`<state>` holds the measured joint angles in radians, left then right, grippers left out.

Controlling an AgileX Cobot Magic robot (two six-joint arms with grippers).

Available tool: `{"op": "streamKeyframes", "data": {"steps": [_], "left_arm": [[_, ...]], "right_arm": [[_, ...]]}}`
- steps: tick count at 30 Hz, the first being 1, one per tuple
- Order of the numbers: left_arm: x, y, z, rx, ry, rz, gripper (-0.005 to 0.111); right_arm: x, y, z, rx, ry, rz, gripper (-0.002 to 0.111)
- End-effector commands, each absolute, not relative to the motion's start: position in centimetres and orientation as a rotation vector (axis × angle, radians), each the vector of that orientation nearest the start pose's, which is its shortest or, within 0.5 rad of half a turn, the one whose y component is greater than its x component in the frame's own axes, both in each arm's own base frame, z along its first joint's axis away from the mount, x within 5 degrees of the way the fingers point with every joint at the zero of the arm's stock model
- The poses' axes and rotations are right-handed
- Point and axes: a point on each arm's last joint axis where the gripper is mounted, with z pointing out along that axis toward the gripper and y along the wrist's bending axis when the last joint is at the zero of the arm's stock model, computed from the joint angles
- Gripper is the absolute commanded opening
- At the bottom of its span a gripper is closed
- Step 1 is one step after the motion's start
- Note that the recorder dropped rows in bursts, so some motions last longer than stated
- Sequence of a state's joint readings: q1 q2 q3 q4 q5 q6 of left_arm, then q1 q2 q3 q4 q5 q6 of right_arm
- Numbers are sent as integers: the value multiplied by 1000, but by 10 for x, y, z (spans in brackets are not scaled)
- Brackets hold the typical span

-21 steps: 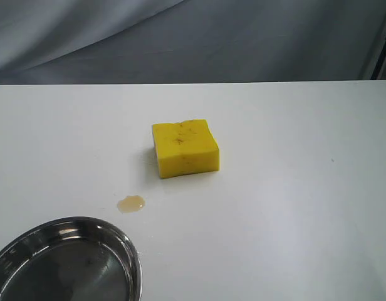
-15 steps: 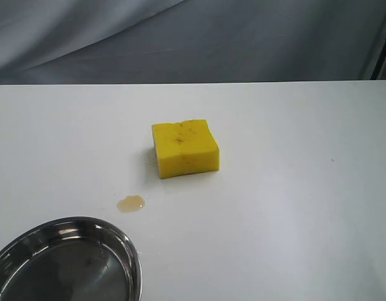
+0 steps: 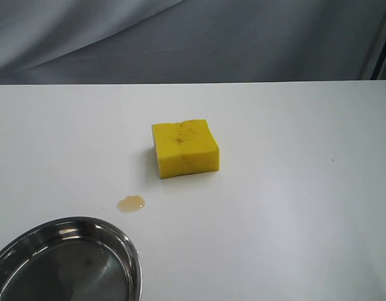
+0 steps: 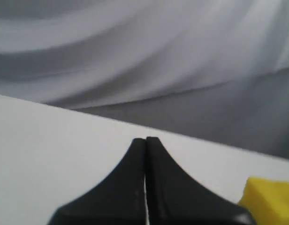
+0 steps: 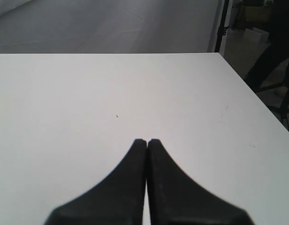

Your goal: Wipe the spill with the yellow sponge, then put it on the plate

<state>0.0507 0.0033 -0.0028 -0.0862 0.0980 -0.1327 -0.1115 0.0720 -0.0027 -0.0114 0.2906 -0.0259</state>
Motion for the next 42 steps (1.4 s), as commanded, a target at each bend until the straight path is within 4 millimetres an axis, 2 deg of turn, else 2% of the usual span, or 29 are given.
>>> {"op": "streamKeyframes", "data": {"steps": [1,2,3,5,7,9,11,16,18,22,27,29,34,38,42], "left_arm": [[53,7,229,-367,1261,-315,0],[51,6,239,-390,1248,-358,0],[46,3,257,-360,1301,-359,0],[47,0,285,-280,1500,-260,0],[55,0,307,-183,1667,-140,0],[74,-2,321,-44,1822,-53,0],[103,-7,329,83,1970,-65,0],[158,-24,337,408,2156,-93,0],[184,-35,337,484,2234,-133,0],[234,-74,333,596,2356,-209,0],[284,-135,316,733,2484,-98,0],[305,-159,309,733,2525,-71,0],[360,-210,271,649,2642,-170,1],[393,-236,242,624,2696,-242,1],[412,-252,209,692,2736,-221,1]], "right_arm": [[59,-7,184,58,1838,-117,0],[59,-7,184,58,1838,-117,0],[59,-7,184,58,1838,-117,0],[59,-7,184,58,1838,-117,0],[59,-7,184,58,1838,-117,0],[59,-7,184,58,1838,-117,0],[59,-7,184,58,1838,-117,0],[59,-7,184,58,1838,-117,0],[59,-7,184,58,1838,-117,0],[59,-7,184,58,1838,-117,0],[59,-7,184,58,1838,-117,0],[59,-7,184,58,1838,-117,0],[59,-7,184,58,1838,-117,0],[59,-7,184,58,1838,-117,0],[59,-7,184,58,1838,-117,0]]}}
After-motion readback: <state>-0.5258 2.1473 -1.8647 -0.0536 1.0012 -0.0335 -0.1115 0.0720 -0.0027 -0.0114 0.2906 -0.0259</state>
